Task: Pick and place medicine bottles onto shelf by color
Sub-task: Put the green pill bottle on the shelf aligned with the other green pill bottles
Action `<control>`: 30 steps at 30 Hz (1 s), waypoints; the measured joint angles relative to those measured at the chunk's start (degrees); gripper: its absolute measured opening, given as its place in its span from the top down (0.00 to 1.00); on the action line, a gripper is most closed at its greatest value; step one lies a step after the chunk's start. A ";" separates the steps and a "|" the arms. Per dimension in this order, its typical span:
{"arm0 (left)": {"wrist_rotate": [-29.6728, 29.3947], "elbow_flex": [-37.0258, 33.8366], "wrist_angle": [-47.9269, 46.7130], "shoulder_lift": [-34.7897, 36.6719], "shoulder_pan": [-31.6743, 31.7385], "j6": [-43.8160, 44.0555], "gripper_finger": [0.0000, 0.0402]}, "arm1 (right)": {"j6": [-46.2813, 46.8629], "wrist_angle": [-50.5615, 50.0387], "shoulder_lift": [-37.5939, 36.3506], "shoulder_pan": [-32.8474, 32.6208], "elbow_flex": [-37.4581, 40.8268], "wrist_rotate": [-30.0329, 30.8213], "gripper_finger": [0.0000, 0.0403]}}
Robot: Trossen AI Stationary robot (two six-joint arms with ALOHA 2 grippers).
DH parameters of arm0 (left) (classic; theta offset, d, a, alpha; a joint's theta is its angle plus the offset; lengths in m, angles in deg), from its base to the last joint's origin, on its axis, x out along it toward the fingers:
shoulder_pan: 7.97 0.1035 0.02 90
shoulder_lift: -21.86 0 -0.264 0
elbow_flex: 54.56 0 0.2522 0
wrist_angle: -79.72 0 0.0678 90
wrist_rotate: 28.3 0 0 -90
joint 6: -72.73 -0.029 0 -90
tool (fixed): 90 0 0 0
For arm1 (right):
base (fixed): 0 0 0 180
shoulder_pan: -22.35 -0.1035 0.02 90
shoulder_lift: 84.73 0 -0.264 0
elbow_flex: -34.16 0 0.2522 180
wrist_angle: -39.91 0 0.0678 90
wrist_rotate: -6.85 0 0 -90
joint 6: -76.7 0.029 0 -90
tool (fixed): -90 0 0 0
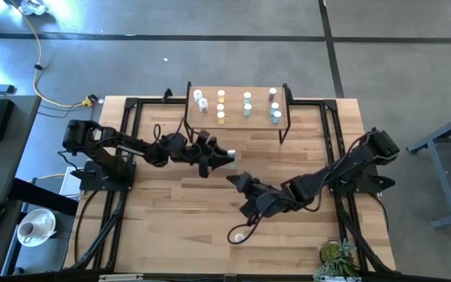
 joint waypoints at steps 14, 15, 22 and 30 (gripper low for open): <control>0.85 -0.04 -5.32 0.00 -0.02 -18.75 0.72 | 34.73 -0.12 0.00 -1.44 0.00 0.45 0.53; 0.85 -0.04 -6.18 0.00 -0.29 -20.73 0.72 | 36.01 0.00 0.00 -1.33 0.00 0.97 0.53; 0.69 -0.11 -11.67 0.00 -2.87 -29.50 0.71 | 39.49 2.38 0.00 0.41 0.00 2.98 0.53; -2.72 -0.11 -13.03 0.00 -7.19 -36.79 0.71 | 39.65 8.29 0.00 2.68 -1.25 2.93 0.53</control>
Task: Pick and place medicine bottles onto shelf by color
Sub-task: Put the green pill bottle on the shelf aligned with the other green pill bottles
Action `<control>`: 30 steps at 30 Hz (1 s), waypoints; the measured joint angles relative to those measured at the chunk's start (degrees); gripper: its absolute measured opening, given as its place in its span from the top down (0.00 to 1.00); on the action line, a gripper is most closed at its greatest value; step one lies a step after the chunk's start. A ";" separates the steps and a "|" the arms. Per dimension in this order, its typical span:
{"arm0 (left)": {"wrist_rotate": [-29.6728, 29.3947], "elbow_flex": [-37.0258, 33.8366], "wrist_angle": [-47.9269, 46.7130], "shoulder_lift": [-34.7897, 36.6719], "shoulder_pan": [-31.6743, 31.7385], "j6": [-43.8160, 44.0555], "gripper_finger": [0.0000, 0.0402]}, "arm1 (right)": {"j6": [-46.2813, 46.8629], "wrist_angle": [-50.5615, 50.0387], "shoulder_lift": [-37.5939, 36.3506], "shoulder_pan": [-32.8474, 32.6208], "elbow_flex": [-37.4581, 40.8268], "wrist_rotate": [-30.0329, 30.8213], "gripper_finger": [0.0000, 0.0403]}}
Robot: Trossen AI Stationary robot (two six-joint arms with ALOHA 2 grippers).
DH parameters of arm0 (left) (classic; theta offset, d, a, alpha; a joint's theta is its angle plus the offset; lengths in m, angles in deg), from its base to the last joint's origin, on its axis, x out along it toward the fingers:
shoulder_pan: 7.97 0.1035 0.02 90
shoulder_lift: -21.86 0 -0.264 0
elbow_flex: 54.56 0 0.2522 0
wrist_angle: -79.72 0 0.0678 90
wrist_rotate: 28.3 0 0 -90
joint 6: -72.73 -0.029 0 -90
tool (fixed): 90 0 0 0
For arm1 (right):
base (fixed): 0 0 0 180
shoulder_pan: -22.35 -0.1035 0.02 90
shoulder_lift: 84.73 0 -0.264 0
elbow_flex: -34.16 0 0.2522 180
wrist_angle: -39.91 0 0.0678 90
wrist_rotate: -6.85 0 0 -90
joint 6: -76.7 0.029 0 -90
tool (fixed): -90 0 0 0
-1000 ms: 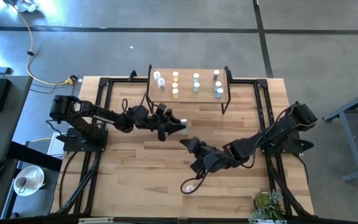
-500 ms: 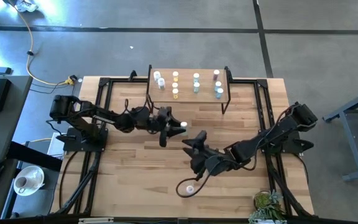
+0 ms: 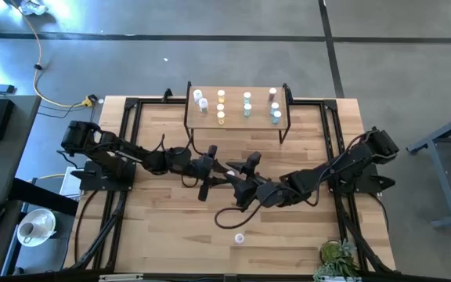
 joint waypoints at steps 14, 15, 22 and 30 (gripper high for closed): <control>-7.14 -0.02 -1.40 -0.02 -4.74 -6.97 0.71 | 22.77 -30.90 -0.02 5.24 -19.55 -21.02 0.53; -7.14 -0.02 -1.39 -0.02 -4.88 -6.97 0.71 | 24.95 -33.76 -0.04 6.01 -20.69 -24.42 0.53; -7.16 -0.02 -1.33 -0.02 -4.87 -6.97 0.71 | 33.24 -40.26 -0.04 11.57 -21.33 -45.12 0.53; -7.14 -0.02 -1.25 -0.02 -4.87 -6.97 0.71 | 34.78 -40.77 -0.04 13.96 -18.02 -46.82 0.53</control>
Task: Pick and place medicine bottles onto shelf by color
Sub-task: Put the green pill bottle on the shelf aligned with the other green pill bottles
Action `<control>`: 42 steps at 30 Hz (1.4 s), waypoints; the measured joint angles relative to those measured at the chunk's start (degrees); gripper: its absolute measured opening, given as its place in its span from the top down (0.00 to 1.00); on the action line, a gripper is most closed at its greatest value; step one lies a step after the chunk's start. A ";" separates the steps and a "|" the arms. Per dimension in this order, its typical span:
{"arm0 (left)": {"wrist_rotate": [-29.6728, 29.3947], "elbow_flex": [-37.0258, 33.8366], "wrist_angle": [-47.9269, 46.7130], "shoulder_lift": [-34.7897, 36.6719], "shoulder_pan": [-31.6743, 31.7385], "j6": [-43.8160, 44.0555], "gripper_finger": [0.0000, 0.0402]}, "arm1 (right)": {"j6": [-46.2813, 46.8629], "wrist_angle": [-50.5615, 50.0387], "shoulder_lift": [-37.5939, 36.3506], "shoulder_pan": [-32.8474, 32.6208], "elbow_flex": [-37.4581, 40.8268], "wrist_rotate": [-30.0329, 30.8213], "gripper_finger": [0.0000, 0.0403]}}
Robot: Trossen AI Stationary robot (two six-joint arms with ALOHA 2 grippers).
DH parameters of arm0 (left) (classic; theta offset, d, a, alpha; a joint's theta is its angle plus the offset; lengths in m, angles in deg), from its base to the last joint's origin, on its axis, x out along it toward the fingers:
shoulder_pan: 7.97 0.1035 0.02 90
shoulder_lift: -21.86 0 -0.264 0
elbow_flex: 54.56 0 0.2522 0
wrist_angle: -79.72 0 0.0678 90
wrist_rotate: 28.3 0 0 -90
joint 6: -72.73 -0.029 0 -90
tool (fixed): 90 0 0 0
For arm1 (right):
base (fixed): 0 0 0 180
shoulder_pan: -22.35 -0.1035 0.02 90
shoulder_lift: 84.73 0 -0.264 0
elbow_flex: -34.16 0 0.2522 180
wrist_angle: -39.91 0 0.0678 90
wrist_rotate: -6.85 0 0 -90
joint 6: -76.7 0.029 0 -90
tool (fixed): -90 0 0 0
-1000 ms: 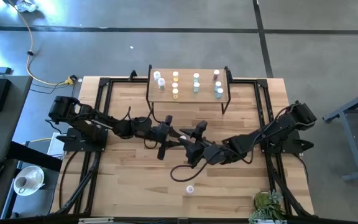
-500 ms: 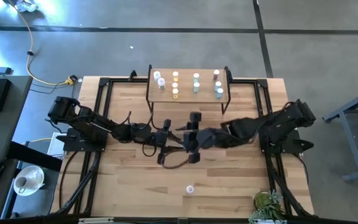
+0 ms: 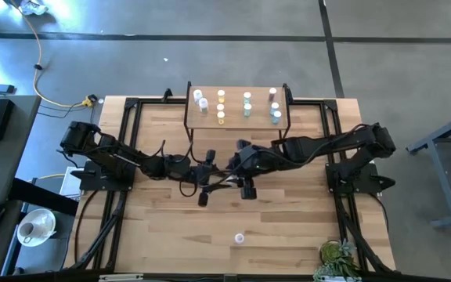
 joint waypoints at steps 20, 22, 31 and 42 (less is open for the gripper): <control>-1.74 0.02 2.03 0.00 0.00 0.07 0.71 | 2.69 -0.08 2.00 0.20 0.99 -2.29 0.53; -1.85 -0.02 1.49 -0.04 0.01 0.09 0.71 | 2.64 0.04 2.74 0.18 1.00 -1.16 0.53; -2.83 -0.07 1.24 -0.09 0.02 0.14 0.71 | 4.60 -0.37 3.10 0.16 0.97 -0.53 0.53; -3.26 -0.07 1.46 -0.09 0.04 1.46 0.71 | 7.23 -3.30 3.06 -0.02 0.97 2.66 0.53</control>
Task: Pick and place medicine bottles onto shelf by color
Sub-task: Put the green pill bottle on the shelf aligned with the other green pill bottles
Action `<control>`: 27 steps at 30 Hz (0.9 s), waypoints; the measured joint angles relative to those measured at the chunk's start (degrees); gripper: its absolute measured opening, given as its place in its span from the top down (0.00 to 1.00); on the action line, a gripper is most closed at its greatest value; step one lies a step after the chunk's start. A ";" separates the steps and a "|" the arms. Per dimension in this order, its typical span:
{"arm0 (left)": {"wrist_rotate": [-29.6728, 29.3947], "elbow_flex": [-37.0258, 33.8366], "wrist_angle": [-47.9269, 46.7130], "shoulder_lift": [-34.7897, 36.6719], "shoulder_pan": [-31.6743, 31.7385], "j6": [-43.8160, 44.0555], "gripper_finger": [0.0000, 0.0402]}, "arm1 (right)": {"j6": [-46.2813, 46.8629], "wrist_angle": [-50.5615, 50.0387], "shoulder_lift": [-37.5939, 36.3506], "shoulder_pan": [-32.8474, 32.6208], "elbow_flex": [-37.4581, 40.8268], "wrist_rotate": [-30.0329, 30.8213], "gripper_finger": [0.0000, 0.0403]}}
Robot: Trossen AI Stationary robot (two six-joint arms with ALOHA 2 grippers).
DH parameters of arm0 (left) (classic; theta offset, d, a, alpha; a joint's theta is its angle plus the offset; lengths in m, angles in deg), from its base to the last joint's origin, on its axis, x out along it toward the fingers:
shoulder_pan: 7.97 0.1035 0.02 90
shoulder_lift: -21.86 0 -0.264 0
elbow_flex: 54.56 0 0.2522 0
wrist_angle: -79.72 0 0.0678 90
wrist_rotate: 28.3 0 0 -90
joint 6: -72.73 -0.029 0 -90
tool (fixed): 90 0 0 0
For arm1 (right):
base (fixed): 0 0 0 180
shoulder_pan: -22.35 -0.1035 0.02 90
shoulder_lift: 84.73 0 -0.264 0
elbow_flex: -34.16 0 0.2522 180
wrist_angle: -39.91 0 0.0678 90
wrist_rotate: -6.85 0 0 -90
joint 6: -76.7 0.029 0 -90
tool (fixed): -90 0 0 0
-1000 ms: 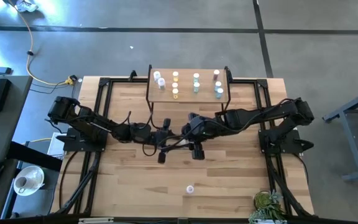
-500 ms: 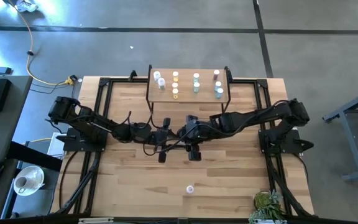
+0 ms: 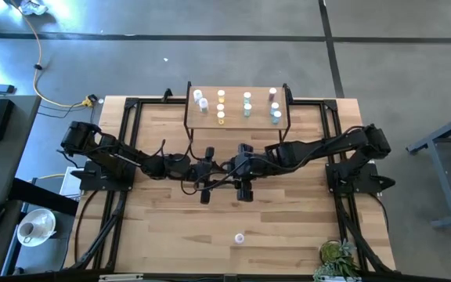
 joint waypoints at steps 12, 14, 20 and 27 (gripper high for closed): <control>-1.48 0.00 -0.31 0.00 0.00 -0.06 0.71 | 1.46 -0.75 0.00 0.02 0.00 1.09 0.68; -1.48 0.00 -0.33 0.00 -0.02 -0.06 0.71 | 1.46 -0.60 0.00 0.02 0.00 1.09 0.71; -1.46 0.00 -0.33 0.00 -0.04 0.09 0.71 | 1.31 -0.48 0.00 0.04 0.00 0.44 0.73; -1.44 0.00 -0.33 0.00 -0.04 0.09 0.71 | 1.29 -0.39 0.02 0.04 0.00 0.33 0.73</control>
